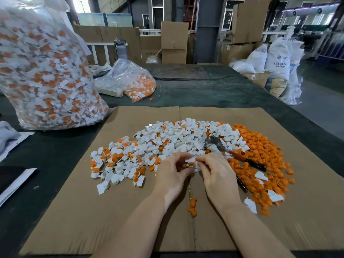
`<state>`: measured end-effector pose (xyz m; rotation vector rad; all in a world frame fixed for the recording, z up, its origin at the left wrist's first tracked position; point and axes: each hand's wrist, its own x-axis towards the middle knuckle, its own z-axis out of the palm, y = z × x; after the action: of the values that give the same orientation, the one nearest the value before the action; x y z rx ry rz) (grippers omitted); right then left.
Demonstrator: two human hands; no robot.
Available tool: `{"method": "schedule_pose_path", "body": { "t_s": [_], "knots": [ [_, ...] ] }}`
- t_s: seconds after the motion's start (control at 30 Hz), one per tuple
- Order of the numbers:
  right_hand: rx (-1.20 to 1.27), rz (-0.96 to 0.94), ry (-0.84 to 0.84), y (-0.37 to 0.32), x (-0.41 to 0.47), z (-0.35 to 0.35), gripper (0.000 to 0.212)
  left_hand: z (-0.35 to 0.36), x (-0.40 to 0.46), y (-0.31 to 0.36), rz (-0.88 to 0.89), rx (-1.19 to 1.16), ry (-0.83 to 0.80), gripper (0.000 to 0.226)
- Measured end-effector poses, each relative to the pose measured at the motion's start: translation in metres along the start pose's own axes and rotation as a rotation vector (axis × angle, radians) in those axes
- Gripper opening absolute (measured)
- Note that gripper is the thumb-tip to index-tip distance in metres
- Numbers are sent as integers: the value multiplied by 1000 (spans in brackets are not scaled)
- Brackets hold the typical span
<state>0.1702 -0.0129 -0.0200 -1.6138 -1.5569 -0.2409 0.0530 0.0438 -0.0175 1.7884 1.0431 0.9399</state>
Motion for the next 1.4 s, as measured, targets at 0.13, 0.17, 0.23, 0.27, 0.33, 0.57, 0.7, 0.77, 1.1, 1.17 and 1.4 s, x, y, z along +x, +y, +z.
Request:
{"method": "schedule_pose_path", "body": {
  "t_s": [0.13,0.17,0.23,0.27,0.33,0.57,0.7,0.77,1.1,1.17,1.4],
  "knots": [
    [31,28,4,0,-1,-2,15,0,-1,1,23,63,8,32],
    [28,10,-10,-1,-1,-2,15,0,-1,1,31,82,4,31],
    [18,-14,-38,-1,-2,-2,13,1,-1,1,46,115,0,29],
    [12,-16,-51,-1,-2,-2,11,1,0,0,55,135,3,28],
    [0,-15,-64,-1,-2,-2,9,2,0,-1,77,171,8,28],
    [-33,-4,-22,-2,-2,-1,8,4,-3,2,124,223,12,28],
    [3,22,55,-1,-2,-2,5,4,-3,3,98,187,124,23],
    [18,64,105,1,-2,-2,5,2,-2,1,21,145,244,21],
    [-173,331,255,8,-2,-1,5,1,2,-2,-154,259,443,60],
    [-198,365,230,9,-3,-1,7,2,2,-2,-202,329,435,63],
    [-212,432,134,9,-2,-1,13,4,3,-1,-260,476,328,73]
  ]
}}
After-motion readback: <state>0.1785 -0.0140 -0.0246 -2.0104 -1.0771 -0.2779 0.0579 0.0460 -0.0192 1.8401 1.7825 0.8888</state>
